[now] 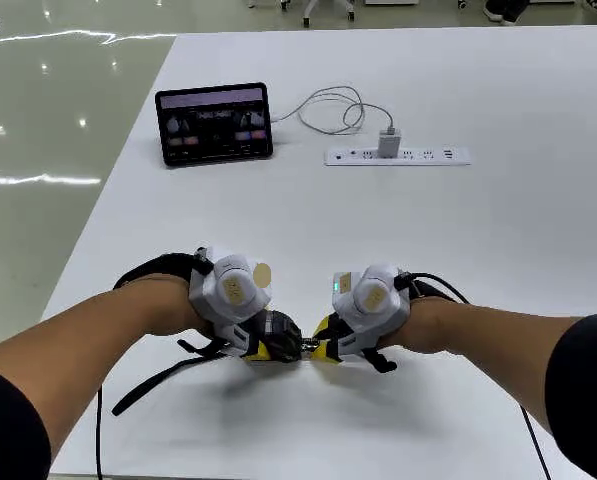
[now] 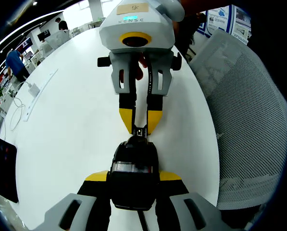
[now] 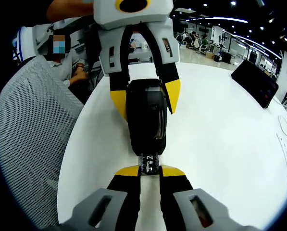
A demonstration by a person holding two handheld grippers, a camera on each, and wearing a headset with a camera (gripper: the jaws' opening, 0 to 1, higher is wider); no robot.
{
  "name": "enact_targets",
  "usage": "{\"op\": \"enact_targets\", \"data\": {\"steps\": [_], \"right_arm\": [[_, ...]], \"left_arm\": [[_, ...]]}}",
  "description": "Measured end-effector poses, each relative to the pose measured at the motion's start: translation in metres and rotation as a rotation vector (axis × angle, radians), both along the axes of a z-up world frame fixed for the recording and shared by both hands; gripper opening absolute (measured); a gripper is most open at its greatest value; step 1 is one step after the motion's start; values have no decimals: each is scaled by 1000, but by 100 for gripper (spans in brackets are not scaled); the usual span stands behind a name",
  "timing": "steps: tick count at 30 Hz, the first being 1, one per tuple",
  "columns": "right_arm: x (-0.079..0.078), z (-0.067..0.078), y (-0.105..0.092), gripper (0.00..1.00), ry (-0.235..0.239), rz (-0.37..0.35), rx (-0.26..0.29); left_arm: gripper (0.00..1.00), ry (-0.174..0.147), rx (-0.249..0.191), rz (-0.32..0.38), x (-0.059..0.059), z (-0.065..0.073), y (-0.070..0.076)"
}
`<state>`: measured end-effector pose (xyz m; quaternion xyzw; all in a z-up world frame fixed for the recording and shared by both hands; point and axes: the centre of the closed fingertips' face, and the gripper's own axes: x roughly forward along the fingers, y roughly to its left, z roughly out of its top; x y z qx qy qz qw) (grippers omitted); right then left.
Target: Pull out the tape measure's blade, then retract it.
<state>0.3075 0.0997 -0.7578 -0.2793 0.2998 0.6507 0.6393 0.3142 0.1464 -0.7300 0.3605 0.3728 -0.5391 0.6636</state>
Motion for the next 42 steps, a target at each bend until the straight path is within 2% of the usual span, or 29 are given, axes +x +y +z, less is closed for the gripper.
{"op": "enact_targets", "data": {"steps": [9,11,22,29,30,33,36,42], "right_arm": [[0,-1,-3,10,8,-6,-8],[0,-1,-2,10,22,-23,-12],[0,-1,1,12,-2,-3,-25],[-1,-2,14,13,-23,-3,-18],[-1,-2,14,12,-30,3,-15],[0,-2,11,12,-10,-4,-11],[0,-2,10,11,-34,12,-16],[-1,2,7,11,-23,5,2]], "left_arm": [[31,-1,6,2,0,0,0],[31,2,10,3,0,0,0],[31,-3,15,-1,0,-1,-2],[31,-1,14,0,-1,0,-1],[31,-1,13,0,-1,0,-1],[31,-1,10,5,-1,0,1],[31,5,2,22,0,1,1],[31,4,3,11,-1,1,2]]}}
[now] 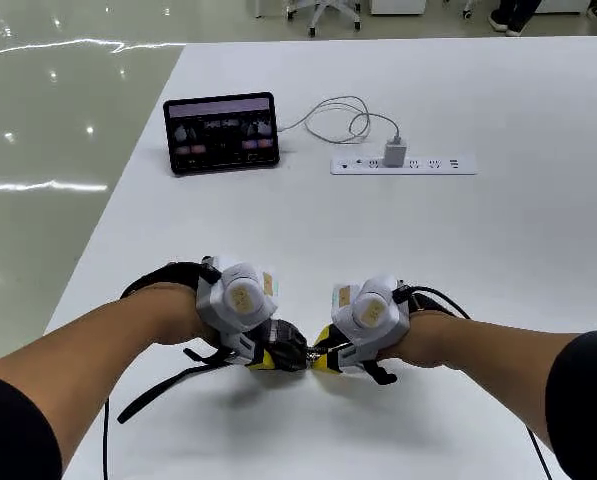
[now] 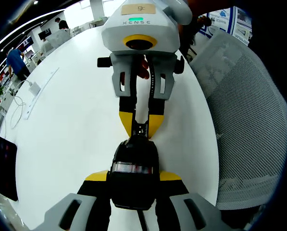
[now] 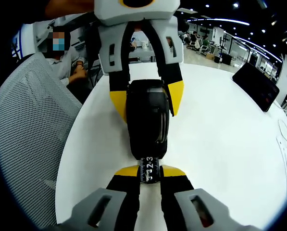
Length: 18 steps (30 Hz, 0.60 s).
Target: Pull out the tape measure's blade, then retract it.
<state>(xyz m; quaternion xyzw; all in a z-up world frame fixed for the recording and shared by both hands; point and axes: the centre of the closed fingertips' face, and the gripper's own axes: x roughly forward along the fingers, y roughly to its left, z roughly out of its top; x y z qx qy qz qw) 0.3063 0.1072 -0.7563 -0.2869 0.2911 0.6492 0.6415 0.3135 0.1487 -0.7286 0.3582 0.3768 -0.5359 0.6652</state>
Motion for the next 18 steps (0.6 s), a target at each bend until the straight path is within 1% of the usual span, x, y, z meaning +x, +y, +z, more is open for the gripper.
{"op": "enact_targets", "data": {"steps": [2,7,10,18], "right_arm": [[2,1,-2,11,1,-9,3],[3,3,-6,11,0,-14,1],[2,4,-9,11,-4,-13,-2],[2,3,-14,11,-7,-18,-10]], "left_arm": [[31,1,-5,9,1,1,0],[31,2,1,11,1,0,1],[31,6,-13,14,1,1,1],[32,5,-9,13,1,1,1]]}}
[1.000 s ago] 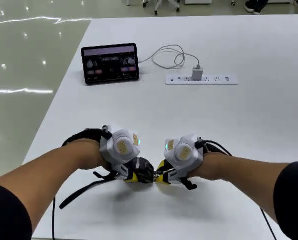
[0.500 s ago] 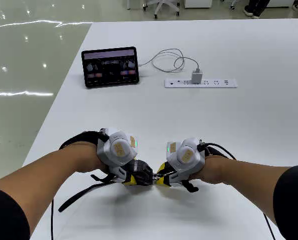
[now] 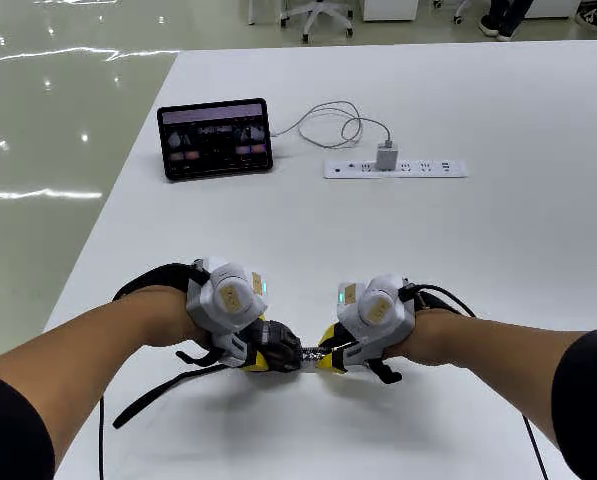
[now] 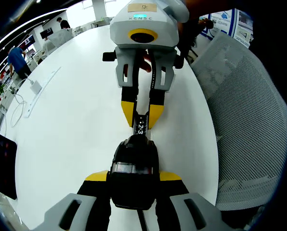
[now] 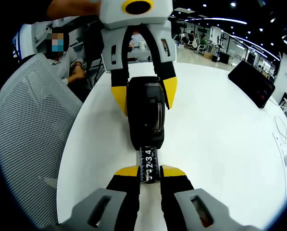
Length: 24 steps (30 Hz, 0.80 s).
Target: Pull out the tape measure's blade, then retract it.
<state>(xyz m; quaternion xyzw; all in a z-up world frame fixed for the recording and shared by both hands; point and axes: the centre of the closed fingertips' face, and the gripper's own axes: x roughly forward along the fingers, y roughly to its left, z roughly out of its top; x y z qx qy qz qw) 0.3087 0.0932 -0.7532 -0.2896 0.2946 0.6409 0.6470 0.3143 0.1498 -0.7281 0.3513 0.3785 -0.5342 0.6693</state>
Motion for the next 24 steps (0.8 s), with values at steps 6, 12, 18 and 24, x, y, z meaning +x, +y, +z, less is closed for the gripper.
{"op": "enact_targets", "data": {"steps": [6,12,18,24], "right_arm": [[1,0,-5,11,-13,10,-8],[1,-1,-11,11,-15,13,-21],[0,-3,-19,11,-10,6,-30],[2,-3,-26,10,-12,-5,-32]], "left_arm": [[32,-1,3,2,0,0,0],[31,1,3,2,0,0,0],[31,2,3,-4,0,0,-1],[31,1,4,0,0,-1,-1]]}}
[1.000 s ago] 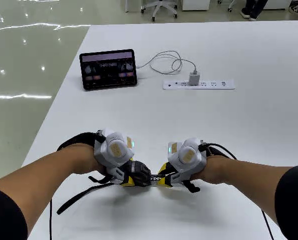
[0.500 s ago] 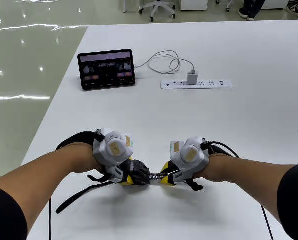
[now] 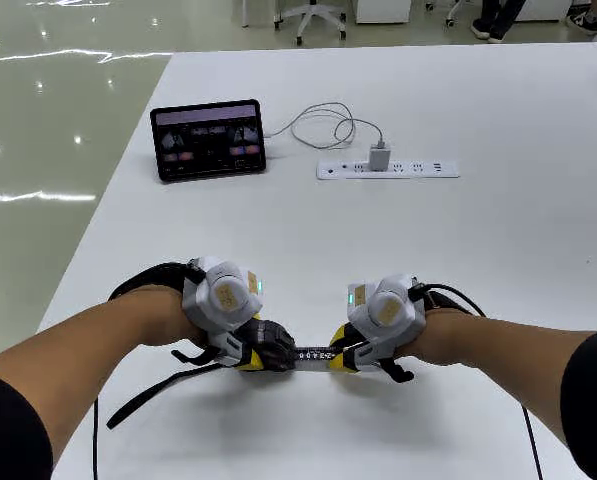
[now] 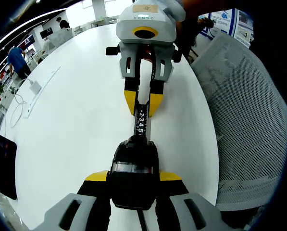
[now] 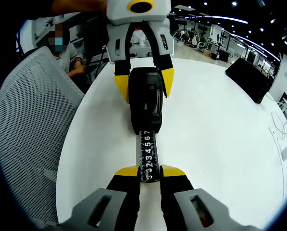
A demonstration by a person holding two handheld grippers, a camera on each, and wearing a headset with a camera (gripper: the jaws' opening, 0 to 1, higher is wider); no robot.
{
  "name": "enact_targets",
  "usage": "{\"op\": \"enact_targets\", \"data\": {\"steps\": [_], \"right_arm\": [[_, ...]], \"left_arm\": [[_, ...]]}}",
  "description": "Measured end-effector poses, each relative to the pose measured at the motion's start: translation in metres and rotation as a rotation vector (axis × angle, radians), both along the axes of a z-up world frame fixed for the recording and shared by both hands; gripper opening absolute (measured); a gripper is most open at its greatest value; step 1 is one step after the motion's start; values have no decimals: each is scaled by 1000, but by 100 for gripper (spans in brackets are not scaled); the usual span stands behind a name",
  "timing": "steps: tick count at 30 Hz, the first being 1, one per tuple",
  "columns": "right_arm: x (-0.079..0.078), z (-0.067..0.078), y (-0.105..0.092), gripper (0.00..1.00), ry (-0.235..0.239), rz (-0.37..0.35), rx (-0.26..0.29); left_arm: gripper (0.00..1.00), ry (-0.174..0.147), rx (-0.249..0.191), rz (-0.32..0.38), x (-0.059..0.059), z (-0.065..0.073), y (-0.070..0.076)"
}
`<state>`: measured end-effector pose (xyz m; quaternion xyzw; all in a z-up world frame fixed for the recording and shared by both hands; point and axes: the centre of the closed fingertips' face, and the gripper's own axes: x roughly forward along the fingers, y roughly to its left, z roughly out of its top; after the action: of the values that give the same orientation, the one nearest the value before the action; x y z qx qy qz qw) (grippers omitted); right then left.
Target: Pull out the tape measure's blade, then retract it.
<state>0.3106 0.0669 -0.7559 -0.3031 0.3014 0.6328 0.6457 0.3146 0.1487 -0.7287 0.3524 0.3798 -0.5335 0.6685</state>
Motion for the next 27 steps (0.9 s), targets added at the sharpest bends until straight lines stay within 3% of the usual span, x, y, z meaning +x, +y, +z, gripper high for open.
{"op": "enact_targets", "data": {"steps": [27], "right_arm": [[-1,-1,-22,10,-5,-23,-27]], "left_arm": [[31,-15,5,3,-1,0,-1]]}}
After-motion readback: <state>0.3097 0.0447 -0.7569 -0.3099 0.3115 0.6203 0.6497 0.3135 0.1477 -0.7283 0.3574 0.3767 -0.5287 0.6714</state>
